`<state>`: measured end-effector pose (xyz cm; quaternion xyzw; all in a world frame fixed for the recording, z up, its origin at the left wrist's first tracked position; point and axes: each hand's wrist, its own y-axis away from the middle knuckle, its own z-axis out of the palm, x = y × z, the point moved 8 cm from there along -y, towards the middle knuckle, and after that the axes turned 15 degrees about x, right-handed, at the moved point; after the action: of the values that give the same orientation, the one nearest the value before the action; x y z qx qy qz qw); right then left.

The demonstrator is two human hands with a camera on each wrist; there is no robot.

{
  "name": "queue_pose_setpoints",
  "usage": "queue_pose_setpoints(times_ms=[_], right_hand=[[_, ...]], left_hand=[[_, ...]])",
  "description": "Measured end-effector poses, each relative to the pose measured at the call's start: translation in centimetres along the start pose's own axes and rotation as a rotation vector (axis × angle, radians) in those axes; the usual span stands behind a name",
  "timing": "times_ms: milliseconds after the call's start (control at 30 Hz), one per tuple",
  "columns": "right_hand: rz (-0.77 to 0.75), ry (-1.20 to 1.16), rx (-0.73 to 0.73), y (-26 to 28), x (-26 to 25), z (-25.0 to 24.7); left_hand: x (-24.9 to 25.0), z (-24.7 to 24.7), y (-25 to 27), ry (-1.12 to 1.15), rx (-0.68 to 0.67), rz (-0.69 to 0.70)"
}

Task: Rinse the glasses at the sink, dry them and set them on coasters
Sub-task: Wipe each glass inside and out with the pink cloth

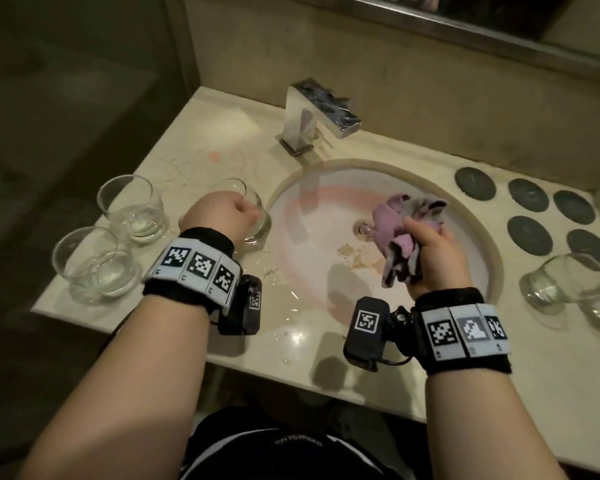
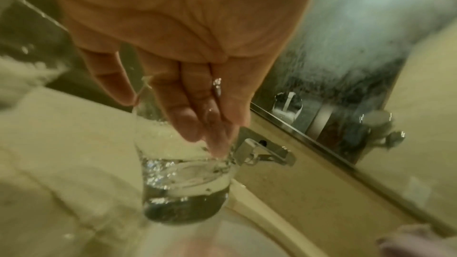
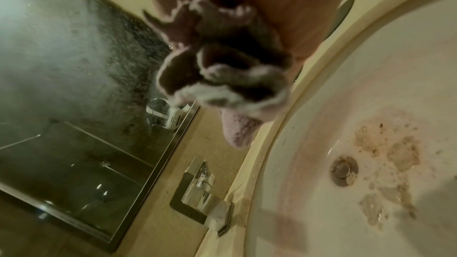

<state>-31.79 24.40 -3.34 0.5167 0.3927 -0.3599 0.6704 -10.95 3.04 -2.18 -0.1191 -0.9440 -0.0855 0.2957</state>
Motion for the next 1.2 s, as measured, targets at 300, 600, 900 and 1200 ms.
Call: queue_pose_setpoints(times_ms=[300, 600, 900, 1200], right_hand=[[0.058, -0.052, 0.076, -6.3, -3.1, -5.2], [0.064, -0.244, -0.197, -7.8, -9.0, -5.8], [-0.324, 0.372, -0.770, -4.7, -8.6, 1.0], [-1.105, 0.792, -0.608, -4.1, -11.3, 5.9]], left_hand=[[6.6, 8.7, 7.0, 1.452, -0.444, -0.809], [14.8, 13.3, 10.5, 1.612, -0.608, -0.799], [16.4, 14.3, 10.0, 1.607, -0.547, -0.798], [16.5, 12.0, 5.3, 1.593, -0.682, -0.694]])
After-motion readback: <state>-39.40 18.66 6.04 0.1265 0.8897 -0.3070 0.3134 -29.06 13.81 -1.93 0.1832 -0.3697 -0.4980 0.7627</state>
